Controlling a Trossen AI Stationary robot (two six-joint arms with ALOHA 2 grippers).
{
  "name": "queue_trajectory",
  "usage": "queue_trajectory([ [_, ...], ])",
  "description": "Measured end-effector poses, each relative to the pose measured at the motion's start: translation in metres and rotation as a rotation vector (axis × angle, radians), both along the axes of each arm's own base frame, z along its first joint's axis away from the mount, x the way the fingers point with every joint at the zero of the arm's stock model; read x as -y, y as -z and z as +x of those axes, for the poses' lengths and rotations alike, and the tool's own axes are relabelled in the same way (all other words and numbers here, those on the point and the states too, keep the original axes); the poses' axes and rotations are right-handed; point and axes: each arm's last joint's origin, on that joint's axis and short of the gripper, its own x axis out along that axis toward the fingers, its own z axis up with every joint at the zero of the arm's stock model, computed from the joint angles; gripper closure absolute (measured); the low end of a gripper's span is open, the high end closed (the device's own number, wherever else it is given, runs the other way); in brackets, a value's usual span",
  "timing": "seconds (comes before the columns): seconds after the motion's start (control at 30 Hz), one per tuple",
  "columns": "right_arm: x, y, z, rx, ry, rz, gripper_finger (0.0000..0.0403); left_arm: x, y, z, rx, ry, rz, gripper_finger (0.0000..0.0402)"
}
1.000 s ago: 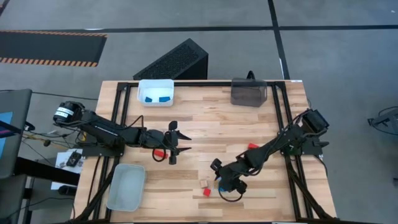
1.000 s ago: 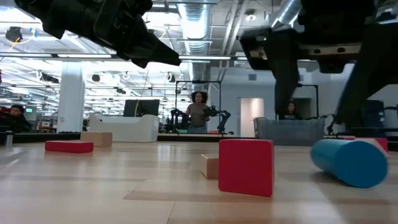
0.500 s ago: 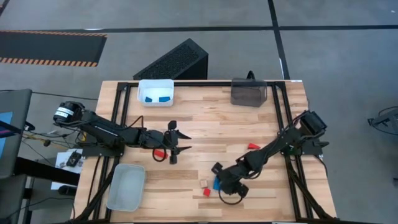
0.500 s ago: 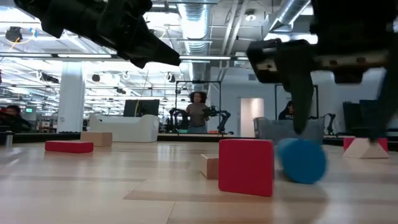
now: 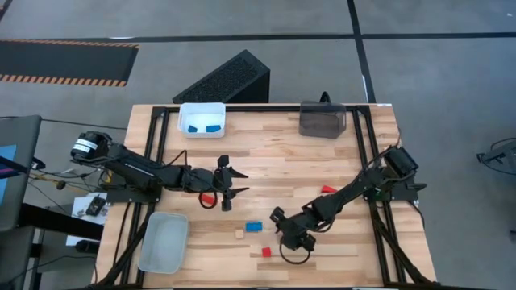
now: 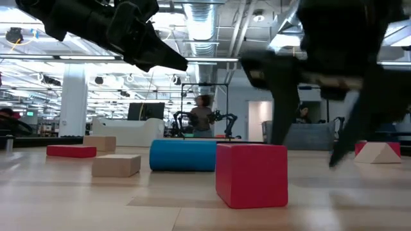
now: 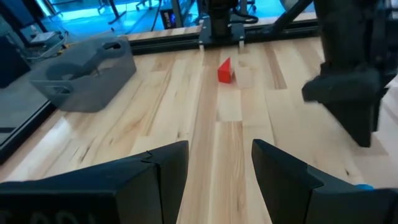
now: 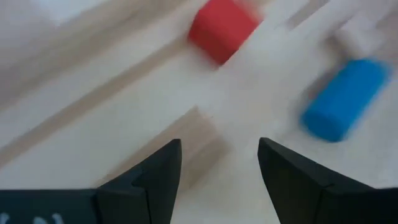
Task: Sort & place blocks by color
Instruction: Put the blue block into the white bin
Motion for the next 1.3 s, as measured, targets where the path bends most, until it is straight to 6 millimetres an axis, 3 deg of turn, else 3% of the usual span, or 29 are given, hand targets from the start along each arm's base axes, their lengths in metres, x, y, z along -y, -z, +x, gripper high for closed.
queue_trajectory([
  [0.13, 0.007, -0.019, 0.011, 0.145, 0.213, 0.056, 0.0163, 0.0, 0.001, 0.0, -0.01, 0.004, 0.012, 0.0233],
  [0.23, 0.02, -0.029, 0.024, 0.207, 0.439, 0.262, 0.0163, 0.0, 0.001, 0.0, -0.01, 0.006, 0.018, 0.0233],
  [0.37, 0.029, -0.012, 0.039, 0.178, 0.598, 0.442, 0.0163, 0.0, 0.0, 0.0, -0.005, 0.005, 0.014, 0.0233],
  [0.6, 0.009, 0.016, 0.044, 0.186, 0.546, 0.471, 0.0163, 0.0, 0.001, 0.0, -0.011, 0.005, 0.002, 0.0233],
  [0.77, 0.003, 0.016, 0.042, 0.19, 0.538, 0.488, 0.0163, 0.0, 0.001, -0.001, -0.014, 0.01, 0.017, 0.0233],
  [0.97, 0.012, 0.018, 0.045, 0.177, 0.587, 0.493, 0.0163, 0.0, 0.001, 0.0, -0.011, 0.009, 0.017, 0.0233],
  [1.3, 0.029, 0.044, 0.052, 0.107, 0.662, 0.489, 0.0164, 0.0, 0.0, 0.0, -0.002, 0.002, -0.004, 0.0233],
])
